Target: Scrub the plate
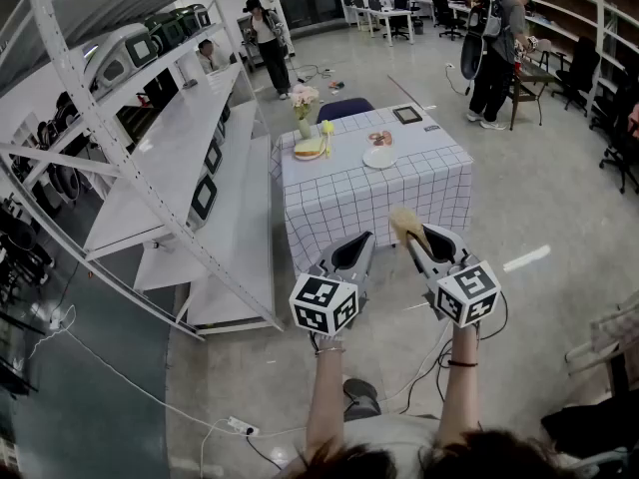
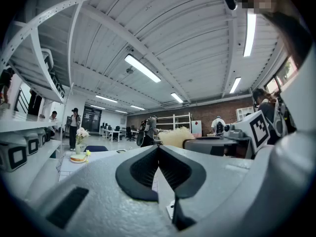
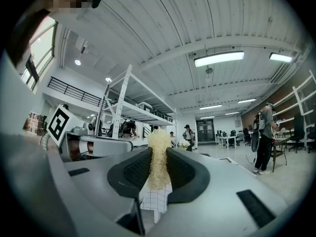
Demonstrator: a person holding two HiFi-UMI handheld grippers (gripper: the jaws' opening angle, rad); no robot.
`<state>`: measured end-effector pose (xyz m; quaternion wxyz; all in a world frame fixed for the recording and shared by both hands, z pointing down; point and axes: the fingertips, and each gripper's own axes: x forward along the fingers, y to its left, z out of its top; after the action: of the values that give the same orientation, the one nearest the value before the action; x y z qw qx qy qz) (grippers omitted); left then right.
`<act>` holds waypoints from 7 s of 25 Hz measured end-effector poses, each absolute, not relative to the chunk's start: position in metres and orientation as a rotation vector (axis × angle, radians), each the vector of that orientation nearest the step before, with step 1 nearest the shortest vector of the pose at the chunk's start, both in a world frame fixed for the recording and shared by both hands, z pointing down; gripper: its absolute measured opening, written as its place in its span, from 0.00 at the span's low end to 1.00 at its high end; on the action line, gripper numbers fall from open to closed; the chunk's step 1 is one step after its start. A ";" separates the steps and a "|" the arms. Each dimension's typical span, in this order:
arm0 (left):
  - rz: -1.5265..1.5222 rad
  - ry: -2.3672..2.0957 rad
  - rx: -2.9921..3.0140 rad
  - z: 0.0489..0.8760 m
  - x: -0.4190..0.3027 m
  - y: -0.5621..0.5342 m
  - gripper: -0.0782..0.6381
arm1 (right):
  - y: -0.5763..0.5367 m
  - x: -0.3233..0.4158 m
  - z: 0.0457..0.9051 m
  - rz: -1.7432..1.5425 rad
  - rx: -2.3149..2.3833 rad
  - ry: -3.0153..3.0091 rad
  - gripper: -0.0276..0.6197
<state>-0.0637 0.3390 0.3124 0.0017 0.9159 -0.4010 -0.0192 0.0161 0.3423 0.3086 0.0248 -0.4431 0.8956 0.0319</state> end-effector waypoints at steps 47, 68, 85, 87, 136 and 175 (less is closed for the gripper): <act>-0.028 -1.172 2.793 0.341 -0.085 0.163 0.12 | 0.177 0.007 0.337 -0.096 -1.541 2.706 0.17; -0.012 -1.106 2.795 0.362 -0.102 0.138 0.12 | 0.147 -0.011 0.352 -0.125 -1.611 2.690 0.17; 0.005 -1.132 2.772 0.363 -0.089 0.074 0.12 | 0.079 -0.001 0.350 -0.123 -1.572 2.741 0.17; -0.008 -1.155 2.767 0.359 -0.089 0.062 0.12 | 0.067 0.001 0.350 -0.123 -1.558 2.755 0.17; 0.090 -1.206 2.577 0.415 -0.054 -0.148 0.12 | -0.161 0.023 0.402 -0.312 -1.447 2.973 0.17; 0.118 -1.076 2.437 0.469 -0.062 -0.259 0.12 | -0.274 -0.002 0.459 -0.451 -1.475 3.159 0.17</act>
<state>-0.0624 -0.2586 0.4686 0.2355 0.8882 -0.3921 0.0431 -0.0019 -0.2745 0.4592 -0.1858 -0.4124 0.8829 -0.1260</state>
